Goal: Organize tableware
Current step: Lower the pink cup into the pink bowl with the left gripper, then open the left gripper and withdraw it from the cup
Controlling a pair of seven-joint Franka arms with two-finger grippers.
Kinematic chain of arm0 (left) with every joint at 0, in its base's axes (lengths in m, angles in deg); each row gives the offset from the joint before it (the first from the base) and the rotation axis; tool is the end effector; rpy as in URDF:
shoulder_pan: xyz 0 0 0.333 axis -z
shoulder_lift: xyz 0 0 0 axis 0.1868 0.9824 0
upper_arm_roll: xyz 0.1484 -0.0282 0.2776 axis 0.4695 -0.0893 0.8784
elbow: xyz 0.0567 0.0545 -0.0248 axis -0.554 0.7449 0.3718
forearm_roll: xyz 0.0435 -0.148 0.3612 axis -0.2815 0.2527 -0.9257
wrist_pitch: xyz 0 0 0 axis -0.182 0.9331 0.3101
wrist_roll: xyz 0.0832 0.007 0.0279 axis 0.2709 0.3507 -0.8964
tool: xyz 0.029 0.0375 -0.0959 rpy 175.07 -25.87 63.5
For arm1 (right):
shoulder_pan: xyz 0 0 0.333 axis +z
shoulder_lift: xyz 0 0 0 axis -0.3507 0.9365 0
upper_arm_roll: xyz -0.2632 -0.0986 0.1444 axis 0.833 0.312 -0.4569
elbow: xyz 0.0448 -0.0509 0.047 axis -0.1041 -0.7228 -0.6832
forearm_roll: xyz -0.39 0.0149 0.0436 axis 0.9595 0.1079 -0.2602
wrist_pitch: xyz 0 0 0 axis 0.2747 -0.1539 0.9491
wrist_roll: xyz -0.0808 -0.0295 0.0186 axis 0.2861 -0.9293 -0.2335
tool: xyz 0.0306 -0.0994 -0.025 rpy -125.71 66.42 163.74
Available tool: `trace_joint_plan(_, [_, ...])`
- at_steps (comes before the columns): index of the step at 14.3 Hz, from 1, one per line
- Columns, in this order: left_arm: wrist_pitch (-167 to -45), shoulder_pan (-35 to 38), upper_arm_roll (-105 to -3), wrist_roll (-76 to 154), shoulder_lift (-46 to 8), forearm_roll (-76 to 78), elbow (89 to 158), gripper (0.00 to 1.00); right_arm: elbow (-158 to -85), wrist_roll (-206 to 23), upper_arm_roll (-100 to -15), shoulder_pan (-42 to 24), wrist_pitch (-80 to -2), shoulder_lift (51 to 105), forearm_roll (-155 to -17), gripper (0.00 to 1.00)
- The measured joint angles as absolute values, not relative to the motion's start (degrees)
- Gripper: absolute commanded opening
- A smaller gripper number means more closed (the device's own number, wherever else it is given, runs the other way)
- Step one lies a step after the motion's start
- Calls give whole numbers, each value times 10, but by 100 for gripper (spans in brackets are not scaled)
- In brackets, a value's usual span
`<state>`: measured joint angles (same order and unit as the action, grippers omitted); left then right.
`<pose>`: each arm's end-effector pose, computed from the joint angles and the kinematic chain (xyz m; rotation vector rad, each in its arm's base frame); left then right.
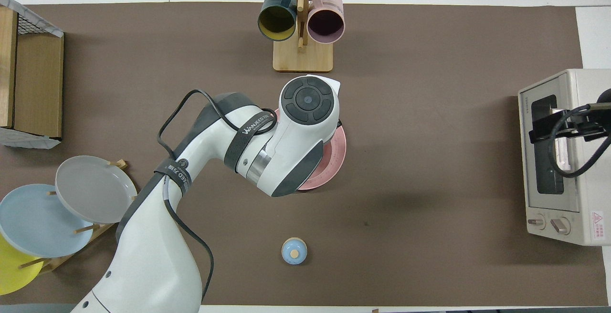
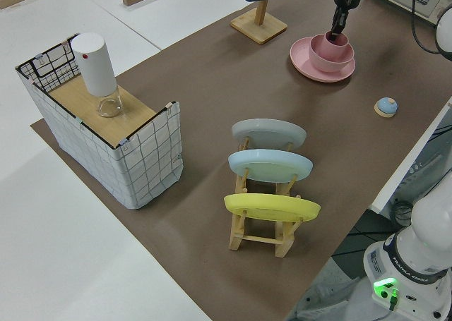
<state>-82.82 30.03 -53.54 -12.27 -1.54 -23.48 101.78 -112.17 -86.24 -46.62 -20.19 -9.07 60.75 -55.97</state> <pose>0.5058 -0.4713 0.3900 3.0364 0.6481 -0.0226 0.5320 -0.0298 0.6026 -3.1200 0.0000 0.1836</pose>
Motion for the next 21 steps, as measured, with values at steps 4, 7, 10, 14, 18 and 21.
trace_joint_plan(4, [-826,300,-531,-123,-22,-237,1017,100,-1123,-862,-466,-202,-91,606,-560,100])
trace_joint_plan(7, [-791,284,-523,-101,-62,-240,1012,100,-1124,-862,-467,-202,-90,606,-560,100])
trace_joint_plan(10, [-724,230,-520,-36,-126,-241,1010,100,-1124,-862,-468,-201,-90,606,-560,100])
trace_joint_plan(14, [-648,141,-518,101,-194,-241,1010,100,-1124,-862,-467,-202,-90,606,-560,100])
trace_joint_plan(18, [-576,26,-516,303,-241,-240,1015,100,-1124,-862,-467,-202,-90,606,-560,100])
trace_joint_plan(21, [-566,-32,-516,420,-272,-240,1051,100,-1124,-862,-467,-202,-90,606,-560,100])
